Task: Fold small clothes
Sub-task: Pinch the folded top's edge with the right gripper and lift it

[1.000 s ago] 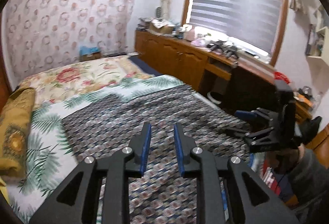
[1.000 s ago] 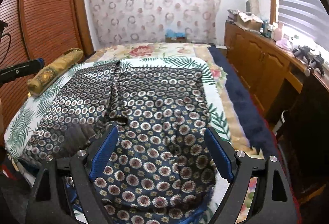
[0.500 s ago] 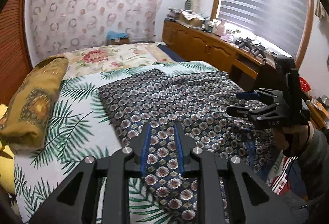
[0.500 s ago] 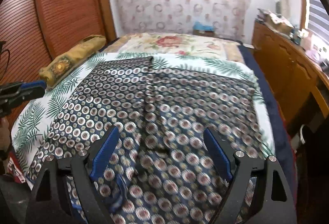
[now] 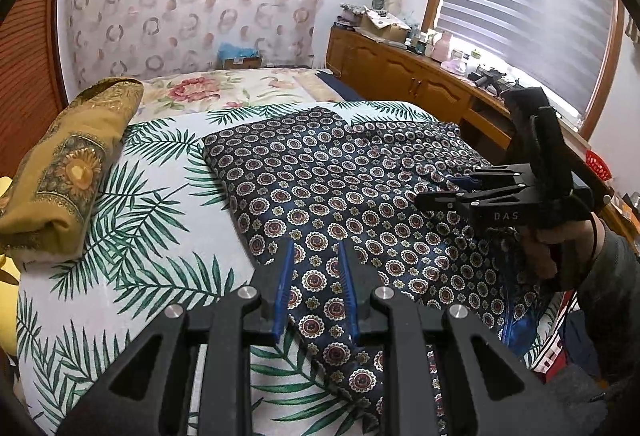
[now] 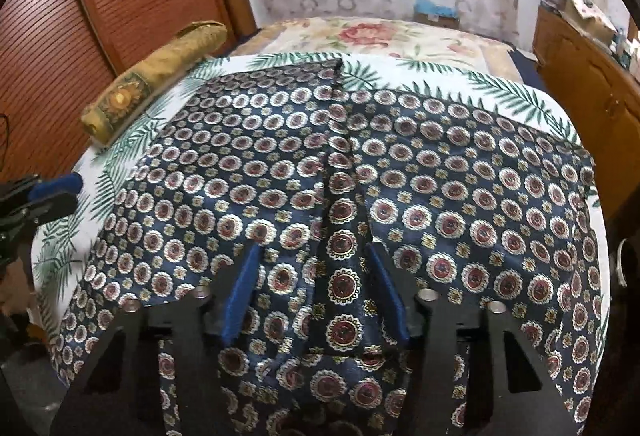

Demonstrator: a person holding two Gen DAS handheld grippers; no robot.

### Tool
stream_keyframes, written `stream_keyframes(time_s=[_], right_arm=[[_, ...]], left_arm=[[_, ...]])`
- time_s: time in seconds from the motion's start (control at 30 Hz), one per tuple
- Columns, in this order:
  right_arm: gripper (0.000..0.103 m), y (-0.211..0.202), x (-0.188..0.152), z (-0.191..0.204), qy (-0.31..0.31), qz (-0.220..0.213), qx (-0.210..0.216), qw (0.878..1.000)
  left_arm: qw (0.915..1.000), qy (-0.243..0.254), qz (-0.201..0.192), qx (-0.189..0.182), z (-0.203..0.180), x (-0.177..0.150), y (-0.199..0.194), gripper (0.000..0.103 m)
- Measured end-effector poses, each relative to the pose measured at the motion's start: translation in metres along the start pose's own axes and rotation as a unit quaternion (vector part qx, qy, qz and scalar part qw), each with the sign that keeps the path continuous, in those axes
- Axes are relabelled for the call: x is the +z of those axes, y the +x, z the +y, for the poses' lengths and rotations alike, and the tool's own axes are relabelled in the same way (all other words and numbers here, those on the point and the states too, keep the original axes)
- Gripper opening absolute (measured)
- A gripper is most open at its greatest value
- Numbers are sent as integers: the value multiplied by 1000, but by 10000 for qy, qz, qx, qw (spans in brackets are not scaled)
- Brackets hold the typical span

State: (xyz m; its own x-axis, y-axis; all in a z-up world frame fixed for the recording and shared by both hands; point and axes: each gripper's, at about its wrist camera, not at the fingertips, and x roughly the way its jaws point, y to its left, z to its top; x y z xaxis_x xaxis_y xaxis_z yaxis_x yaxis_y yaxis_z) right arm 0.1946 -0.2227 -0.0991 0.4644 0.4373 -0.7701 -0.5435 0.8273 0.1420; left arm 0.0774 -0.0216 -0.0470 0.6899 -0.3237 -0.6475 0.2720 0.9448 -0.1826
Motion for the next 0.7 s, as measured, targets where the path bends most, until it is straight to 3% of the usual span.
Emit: stream_keyframes(time_s=[0.17, 0.57, 0.7], right_arm=[[38, -2, 4, 12, -206, -94, 114, 9997], [30, 10, 17, 18, -302, -73, 27, 9995], [18, 13, 20, 21, -373, -82, 20, 9993]], left_arm=[[10000, 25, -16, 5, -1, 1, -1, 20], [10000, 36, -22, 3, -3, 1, -1, 20], [10000, 34, -16, 5, -2, 0, 0, 20]])
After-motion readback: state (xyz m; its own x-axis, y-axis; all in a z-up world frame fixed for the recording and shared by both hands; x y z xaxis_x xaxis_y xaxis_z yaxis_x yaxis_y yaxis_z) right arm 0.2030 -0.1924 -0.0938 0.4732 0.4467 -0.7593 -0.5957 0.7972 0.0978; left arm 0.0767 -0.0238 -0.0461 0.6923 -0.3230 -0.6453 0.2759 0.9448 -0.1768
